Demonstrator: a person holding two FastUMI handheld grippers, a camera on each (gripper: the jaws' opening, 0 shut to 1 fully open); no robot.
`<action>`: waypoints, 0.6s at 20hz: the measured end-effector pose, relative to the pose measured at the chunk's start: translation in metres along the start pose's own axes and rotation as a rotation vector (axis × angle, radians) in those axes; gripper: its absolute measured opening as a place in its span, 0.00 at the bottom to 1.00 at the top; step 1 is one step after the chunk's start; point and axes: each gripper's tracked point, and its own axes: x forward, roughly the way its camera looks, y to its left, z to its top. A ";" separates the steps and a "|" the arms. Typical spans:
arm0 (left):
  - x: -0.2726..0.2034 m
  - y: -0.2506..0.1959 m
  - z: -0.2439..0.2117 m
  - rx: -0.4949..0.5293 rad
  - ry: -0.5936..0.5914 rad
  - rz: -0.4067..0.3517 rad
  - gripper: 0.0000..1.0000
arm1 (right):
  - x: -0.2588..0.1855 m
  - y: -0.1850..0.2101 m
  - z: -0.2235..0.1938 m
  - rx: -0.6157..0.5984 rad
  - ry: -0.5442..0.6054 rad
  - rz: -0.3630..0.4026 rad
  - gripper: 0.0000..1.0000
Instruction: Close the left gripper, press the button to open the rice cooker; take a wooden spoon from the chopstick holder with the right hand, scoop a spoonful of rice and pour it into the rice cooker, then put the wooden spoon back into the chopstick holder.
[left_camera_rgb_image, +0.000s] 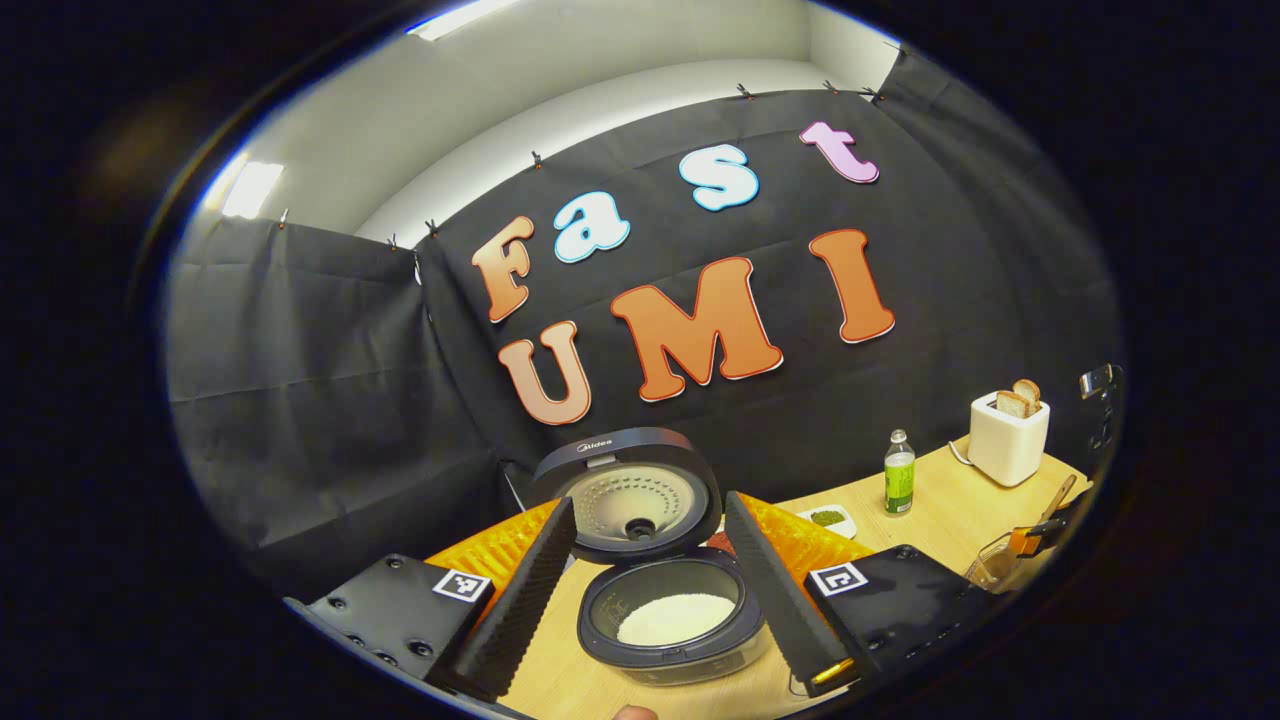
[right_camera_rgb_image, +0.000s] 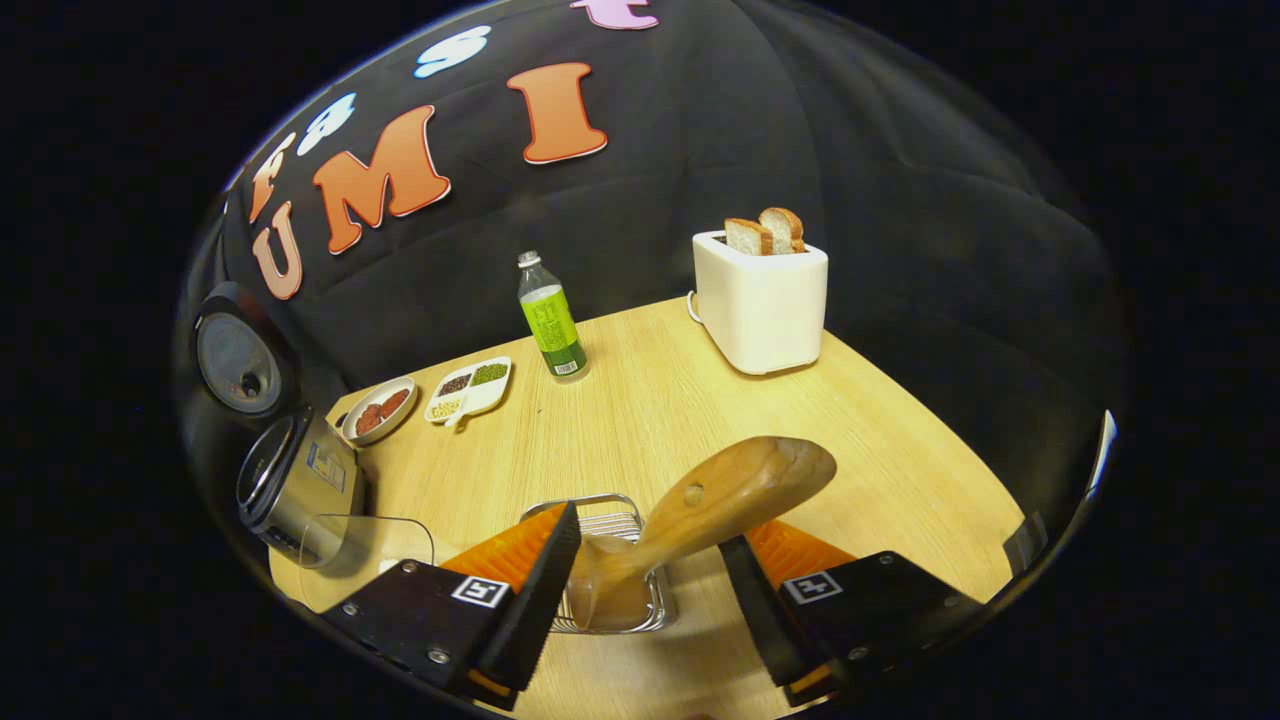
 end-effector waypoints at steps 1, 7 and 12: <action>-0.001 -0.001 -0.001 0.000 0.003 -0.002 1.00 | 0.000 0.002 0.003 0.002 -0.007 -0.004 0.70; 0.000 0.003 -0.008 -0.016 0.007 -0.017 0.96 | -0.008 0.019 0.000 0.076 -0.002 -0.010 0.17; 0.001 0.005 -0.010 -0.022 -0.002 -0.042 0.96 | -0.011 0.034 -0.005 -0.010 0.021 -0.050 0.16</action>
